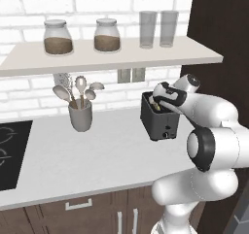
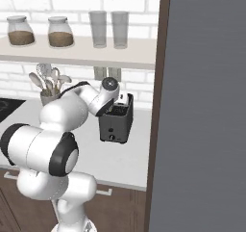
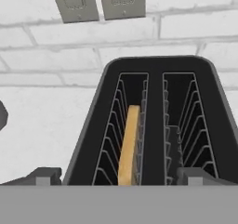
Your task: Start the toaster. Once the lever pops up, take the bread to the plate on the dining counter.
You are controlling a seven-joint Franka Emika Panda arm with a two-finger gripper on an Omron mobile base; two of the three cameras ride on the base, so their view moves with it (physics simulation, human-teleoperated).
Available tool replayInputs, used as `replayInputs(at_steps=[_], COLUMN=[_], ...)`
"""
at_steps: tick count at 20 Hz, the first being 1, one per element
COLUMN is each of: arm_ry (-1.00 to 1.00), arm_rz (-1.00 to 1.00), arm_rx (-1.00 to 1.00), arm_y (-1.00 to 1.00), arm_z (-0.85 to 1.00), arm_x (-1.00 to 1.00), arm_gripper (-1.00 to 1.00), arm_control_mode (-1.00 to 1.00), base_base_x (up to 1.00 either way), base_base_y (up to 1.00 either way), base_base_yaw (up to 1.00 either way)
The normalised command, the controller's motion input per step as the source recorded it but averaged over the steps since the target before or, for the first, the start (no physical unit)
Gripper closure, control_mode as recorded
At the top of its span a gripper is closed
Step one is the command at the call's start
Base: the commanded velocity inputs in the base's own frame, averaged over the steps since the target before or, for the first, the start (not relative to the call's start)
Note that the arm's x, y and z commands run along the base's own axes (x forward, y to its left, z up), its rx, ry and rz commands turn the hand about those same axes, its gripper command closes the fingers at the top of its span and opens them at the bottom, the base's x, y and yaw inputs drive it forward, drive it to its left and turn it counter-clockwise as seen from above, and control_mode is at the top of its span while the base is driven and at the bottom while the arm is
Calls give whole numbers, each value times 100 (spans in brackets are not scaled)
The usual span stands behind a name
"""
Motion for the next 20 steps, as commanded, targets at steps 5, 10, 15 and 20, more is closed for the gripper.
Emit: replayInputs(at_steps=[5,10,15,20], arm_ry=[0,0,0,0], arm_rz=[0,0,0,2], arm_rx=[-3,0,-3,-5], arm_y=[23,4,-1,-1], arm_z=[-34,-2,0,0], arm_x=[2,19,6,0], arm_gripper=[-100,-100,-100,-100], arm_control_mode=[-100,-100,-100,-100], base_base_x=[0,0,0,0], base_base_y=[0,0,0,0], base_base_yaw=[0,0,0,0])
